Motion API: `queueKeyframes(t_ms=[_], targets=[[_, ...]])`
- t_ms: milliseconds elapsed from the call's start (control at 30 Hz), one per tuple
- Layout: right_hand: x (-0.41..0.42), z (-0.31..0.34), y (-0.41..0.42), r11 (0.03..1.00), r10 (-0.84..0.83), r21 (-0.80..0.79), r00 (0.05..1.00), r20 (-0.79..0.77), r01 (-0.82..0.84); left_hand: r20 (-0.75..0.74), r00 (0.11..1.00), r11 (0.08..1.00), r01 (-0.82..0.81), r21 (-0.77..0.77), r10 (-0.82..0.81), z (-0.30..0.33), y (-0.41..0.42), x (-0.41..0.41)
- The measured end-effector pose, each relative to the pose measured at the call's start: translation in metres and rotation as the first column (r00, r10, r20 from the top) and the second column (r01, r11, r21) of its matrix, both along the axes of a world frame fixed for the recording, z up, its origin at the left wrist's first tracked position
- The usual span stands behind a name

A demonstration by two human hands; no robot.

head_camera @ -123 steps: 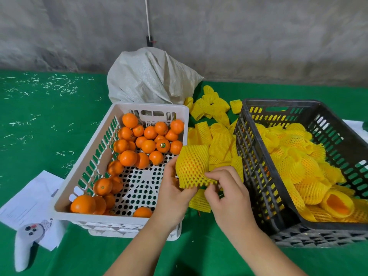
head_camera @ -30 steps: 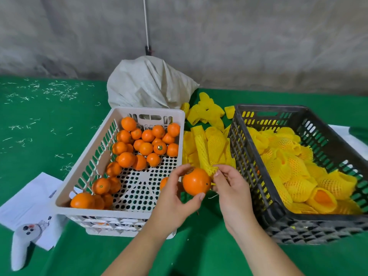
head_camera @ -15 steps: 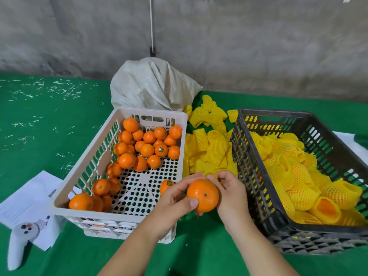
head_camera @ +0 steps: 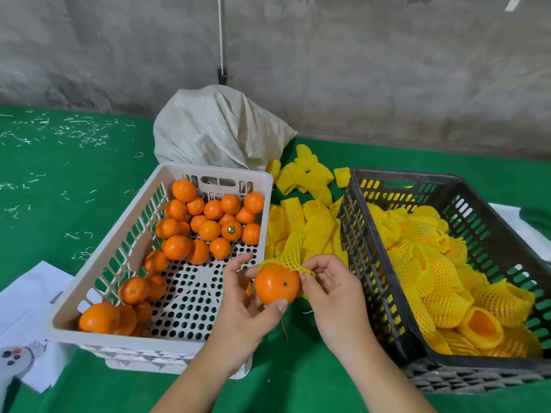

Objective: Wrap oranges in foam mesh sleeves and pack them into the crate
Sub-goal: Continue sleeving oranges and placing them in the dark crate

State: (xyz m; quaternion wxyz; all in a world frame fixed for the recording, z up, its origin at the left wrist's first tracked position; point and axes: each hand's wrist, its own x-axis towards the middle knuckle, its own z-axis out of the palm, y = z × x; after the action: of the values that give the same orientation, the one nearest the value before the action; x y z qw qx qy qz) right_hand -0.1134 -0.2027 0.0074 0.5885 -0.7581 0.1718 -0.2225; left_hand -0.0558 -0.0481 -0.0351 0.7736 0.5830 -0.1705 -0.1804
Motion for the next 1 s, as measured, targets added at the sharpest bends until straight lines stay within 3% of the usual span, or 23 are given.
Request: queueKeyframes(t_ms=[133, 300, 500, 667, 833, 1000], targets=[[-0.01, 0.012, 0.009, 0.977, -0.015, -0.211, 0.998, 0.054, 0.026, 0.076, 0.997, 0.999, -0.004, 0.037, 0.001, 0.002, -0.001, -0.002], [-0.019, 0.023, 0.026, 0.843, 0.129, -0.537, 0.984, 0.126, -0.041, 0.043, 0.995, 0.994, -0.093, -0.054, 0.095, 0.002, -0.005, -0.004], [-0.014, 0.021, 0.022, 0.89, 0.034, -0.456, 0.998, 0.054, -0.005, 0.07, 0.985, 0.985, 0.153, 0.084, -0.159, -0.005, 0.002, -0.001], [-0.012, 0.032, 0.017, 0.827, 0.081, -0.558, 0.997, 0.0, -0.067, 0.033, 0.999, 1.0, 0.007, 0.015, -0.007, -0.001, -0.002, 0.003], [-0.026, 0.032, 0.046, 0.656, 0.175, -0.736, 0.982, -0.067, -0.167, -0.001, 0.985, 0.984, -0.174, -0.037, 0.174, 0.001, -0.004, 0.001], [-0.024, 0.022, 0.04, 0.818, 0.105, -0.552, 0.986, -0.129, -0.159, -0.061, 0.983, 0.983, -0.177, -0.045, 0.174, 0.002, -0.001, 0.0]])
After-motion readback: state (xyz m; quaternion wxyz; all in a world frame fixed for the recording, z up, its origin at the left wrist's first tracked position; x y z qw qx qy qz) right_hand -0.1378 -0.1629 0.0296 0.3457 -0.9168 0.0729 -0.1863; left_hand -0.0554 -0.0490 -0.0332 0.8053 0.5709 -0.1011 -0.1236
